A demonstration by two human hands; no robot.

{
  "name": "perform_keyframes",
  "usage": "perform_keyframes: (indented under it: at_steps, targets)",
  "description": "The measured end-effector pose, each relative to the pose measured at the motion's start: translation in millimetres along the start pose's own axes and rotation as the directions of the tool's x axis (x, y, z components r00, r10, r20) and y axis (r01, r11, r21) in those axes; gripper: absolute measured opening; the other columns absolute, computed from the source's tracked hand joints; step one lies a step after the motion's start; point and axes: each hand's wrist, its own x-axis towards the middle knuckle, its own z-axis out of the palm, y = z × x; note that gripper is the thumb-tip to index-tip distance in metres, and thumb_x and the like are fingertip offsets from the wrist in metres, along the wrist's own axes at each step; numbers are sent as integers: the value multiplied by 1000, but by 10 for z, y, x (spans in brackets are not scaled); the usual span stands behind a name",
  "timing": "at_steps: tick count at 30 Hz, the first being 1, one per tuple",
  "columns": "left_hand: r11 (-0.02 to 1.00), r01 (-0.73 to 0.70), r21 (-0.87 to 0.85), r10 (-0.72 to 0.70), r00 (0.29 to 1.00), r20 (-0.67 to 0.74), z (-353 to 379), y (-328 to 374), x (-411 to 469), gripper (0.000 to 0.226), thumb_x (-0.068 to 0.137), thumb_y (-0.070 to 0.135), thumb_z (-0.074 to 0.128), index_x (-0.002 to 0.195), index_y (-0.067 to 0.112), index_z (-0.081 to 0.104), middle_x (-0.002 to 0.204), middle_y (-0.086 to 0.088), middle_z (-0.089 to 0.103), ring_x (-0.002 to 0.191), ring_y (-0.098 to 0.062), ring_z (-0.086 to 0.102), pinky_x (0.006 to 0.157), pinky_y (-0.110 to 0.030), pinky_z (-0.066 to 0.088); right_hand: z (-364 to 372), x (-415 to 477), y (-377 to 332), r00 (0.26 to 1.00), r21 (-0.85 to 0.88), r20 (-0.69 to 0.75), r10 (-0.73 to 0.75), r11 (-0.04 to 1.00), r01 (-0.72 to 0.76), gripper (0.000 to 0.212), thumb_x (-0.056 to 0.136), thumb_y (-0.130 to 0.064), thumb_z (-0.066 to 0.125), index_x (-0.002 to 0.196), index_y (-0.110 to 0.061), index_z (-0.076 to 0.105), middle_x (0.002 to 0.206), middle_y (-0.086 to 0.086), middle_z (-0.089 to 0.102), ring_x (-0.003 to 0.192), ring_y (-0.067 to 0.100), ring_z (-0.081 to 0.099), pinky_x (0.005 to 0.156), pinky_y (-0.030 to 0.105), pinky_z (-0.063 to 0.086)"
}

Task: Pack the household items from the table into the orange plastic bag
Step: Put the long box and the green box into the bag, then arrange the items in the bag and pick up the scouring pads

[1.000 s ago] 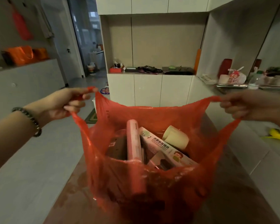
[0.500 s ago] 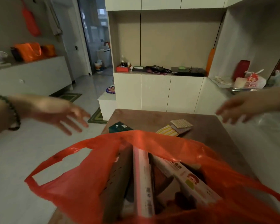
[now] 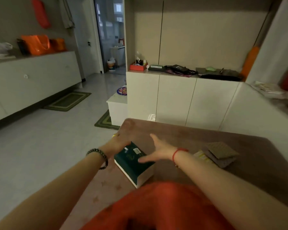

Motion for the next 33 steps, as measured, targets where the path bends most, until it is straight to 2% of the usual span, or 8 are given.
perform_keyframes:
  at_steps: [2,5,12,16,20,24,29,33]
  targets:
    - [999,12,-35,-14,999,-44,82,-303,296,7,90,18,55,88,22,49,85,3,50,78,-13,54,63,-9,50,315,274,114,994,-11,103,30,1000,-29,125,61,-51,78,145,-29,-11,156,17,0,141,38,14,115,48,21]
    - [981,125,-152,-131,991,-34,232,-679,565,73,80,29,68,139,9,28,128,-12,51,118,-31,51,100,-42,45,707,502,191,993,-47,116,34,998,-29,125,59,-52,78,142,-39,-15,149,14,16,134,38,27,109,52,31]
    - [834,125,-537,-218,969,-113,397,-649,525,82,69,41,75,135,10,37,131,-11,54,114,-27,53,88,-45,48,482,312,288,986,44,-154,-56,997,64,106,57,-45,75,140,-29,13,130,8,37,120,28,39,99,43,45]
    - [667,176,-724,-55,981,188,505,-91,124,54,80,45,61,124,16,52,119,-10,64,103,-25,62,70,-35,57,119,-114,215,911,98,-376,-170,970,221,95,57,-44,76,135,-27,25,127,2,41,115,19,43,91,32,48]
    - [683,50,-729,100,982,161,362,481,-377,34,83,41,57,110,21,61,98,-2,74,89,-20,70,67,-36,58,-453,-863,26,880,246,-420,-222,906,345,80,61,-55,74,128,-31,38,105,-18,50,91,-5,51,65,4,43]
    - [708,-43,-704,350,888,298,126,920,-1077,36,79,47,58,108,25,63,102,1,75,95,-17,70,75,-37,60,-977,-1750,-142,968,477,-208,-139,850,225,84,53,-64,67,127,-33,44,105,-14,64,94,9,65,77,31,54]
    - [783,-328,-528,543,774,325,107,1146,-2033,59,70,69,48,119,37,57,122,11,65,114,-11,60,88,-28,53,-1071,-2842,-171,959,719,-126,-252,643,264,41,60,-29,70,99,-23,61,86,0,76,77,17,73,64,29,60]
    - [712,-612,345,435,770,467,-70,797,-2459,112,56,80,55,146,30,10,147,1,36,135,-16,35,111,-34,31,-830,-3561,24,972,746,-118,-202,628,221,51,56,-36,77,102,-20,61,90,3,76,79,19,72,67,30,60]
